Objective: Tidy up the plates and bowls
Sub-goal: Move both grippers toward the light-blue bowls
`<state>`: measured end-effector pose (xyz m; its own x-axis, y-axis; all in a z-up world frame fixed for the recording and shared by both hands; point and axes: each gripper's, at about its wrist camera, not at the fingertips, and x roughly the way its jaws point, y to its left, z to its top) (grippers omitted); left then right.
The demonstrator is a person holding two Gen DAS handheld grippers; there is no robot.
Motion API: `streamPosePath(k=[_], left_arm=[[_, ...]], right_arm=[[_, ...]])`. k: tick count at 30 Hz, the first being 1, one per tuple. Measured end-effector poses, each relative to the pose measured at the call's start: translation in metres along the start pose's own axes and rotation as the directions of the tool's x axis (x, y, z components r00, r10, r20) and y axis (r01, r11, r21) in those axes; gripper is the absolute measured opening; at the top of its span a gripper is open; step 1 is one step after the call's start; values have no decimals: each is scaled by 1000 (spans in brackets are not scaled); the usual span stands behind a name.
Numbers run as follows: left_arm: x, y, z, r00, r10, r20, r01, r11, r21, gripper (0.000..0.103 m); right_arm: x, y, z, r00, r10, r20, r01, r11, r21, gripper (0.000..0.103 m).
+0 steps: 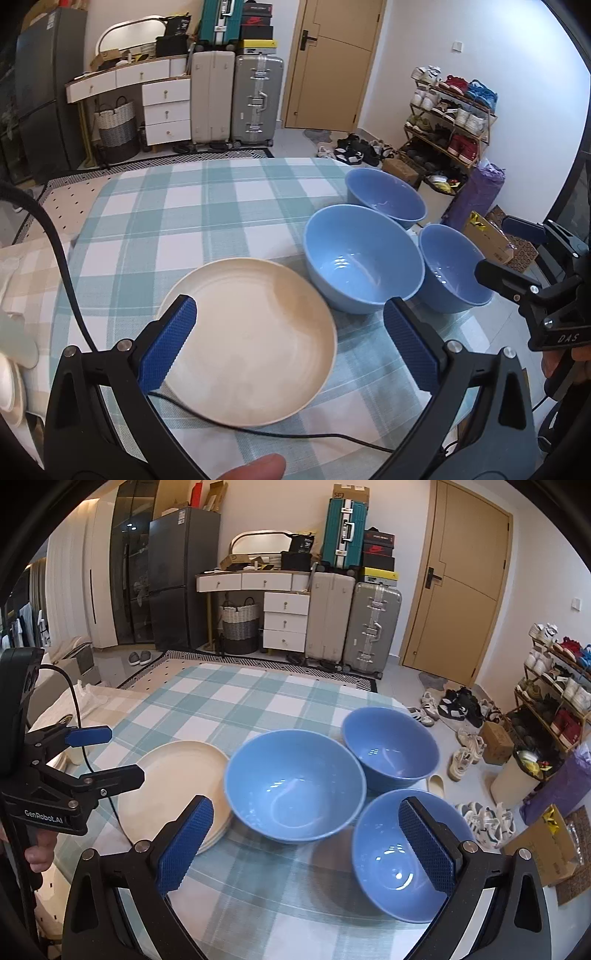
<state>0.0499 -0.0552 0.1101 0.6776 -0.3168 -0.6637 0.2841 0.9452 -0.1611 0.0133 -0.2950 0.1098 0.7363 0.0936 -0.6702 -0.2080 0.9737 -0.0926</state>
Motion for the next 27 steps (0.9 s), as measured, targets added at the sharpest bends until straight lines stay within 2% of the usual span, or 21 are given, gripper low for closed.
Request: streamPosePath(k=[13,27], left_arm=[[23,-46,37,999,-52,-15,53,998,43,101],[71,-92,67,995,-78,-65,83,993,84,100]], right_arm=[[-17,-73,7,1000,-20,-4,20,998,60,102],[0,-135,10,997,-73,-39,78,990,118,102]])
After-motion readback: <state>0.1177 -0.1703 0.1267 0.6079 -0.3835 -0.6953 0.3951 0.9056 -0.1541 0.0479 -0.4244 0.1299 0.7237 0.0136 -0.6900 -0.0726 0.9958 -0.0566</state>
